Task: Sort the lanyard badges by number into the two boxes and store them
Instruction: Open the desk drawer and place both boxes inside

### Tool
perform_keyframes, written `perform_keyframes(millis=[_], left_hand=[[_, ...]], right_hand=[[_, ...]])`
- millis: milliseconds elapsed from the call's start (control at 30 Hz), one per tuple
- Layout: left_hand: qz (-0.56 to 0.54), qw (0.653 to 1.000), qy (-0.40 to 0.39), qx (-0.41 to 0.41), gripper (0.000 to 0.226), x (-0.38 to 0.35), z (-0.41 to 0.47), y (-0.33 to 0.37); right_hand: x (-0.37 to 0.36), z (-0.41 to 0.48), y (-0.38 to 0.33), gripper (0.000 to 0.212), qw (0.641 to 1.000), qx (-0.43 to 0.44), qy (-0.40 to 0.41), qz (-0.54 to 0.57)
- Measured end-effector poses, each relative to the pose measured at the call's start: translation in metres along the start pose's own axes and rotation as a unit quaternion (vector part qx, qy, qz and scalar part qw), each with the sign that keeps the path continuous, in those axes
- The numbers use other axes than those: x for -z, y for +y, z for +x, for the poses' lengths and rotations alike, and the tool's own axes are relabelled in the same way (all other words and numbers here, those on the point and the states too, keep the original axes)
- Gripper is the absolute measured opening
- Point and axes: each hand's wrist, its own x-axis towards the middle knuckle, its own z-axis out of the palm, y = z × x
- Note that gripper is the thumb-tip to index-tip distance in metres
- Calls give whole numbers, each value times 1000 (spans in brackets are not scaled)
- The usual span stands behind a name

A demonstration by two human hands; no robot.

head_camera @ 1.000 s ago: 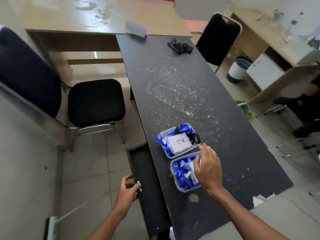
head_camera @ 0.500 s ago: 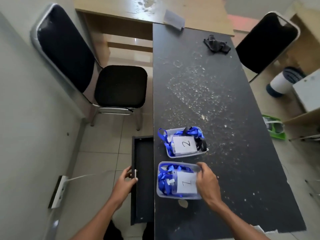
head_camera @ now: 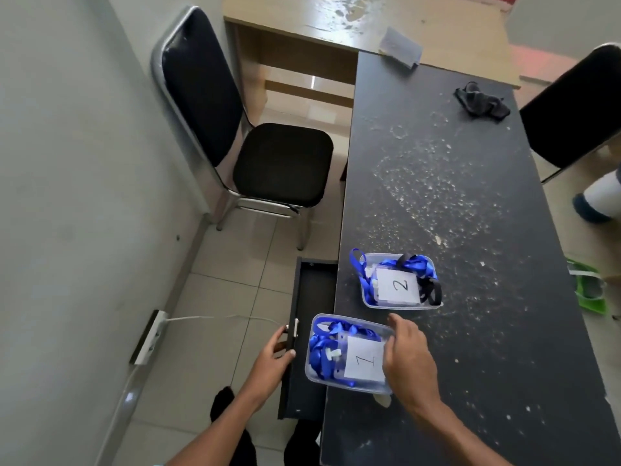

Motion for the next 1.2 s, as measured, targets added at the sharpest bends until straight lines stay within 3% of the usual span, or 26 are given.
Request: perform_keyframes(millis=[67, 167, 233, 300, 700, 1000, 1200], left_hand=[[-25, 999, 3, 20, 47, 1, 3, 3], [-55, 997, 1, 51, 41, 5, 8, 11], [-48, 997, 0, 60, 39, 9, 14, 15], [-26, 998, -2, 60, 37, 11, 21, 14], [-89, 995, 40, 20, 25, -4, 41, 8], [-93, 988, 123, 25, 24, 2, 55, 4], [-96, 994, 41, 23, 14, 18, 41, 10]], right_hand=[[1, -3, -9, 52, 989, 127, 18, -78], [3, -5, -29, 87, 950, 271, -103, -114], [2, 1, -39, 112, 921, 292, -210, -148], [3, 8, -43, 124, 898, 292, -271, -186], [0, 13, -32, 122, 894, 296, -273, -198], [6, 15, -47, 119, 899, 297, -268, -178], [-15, 9, -86, 116, 910, 330, -220, -122]])
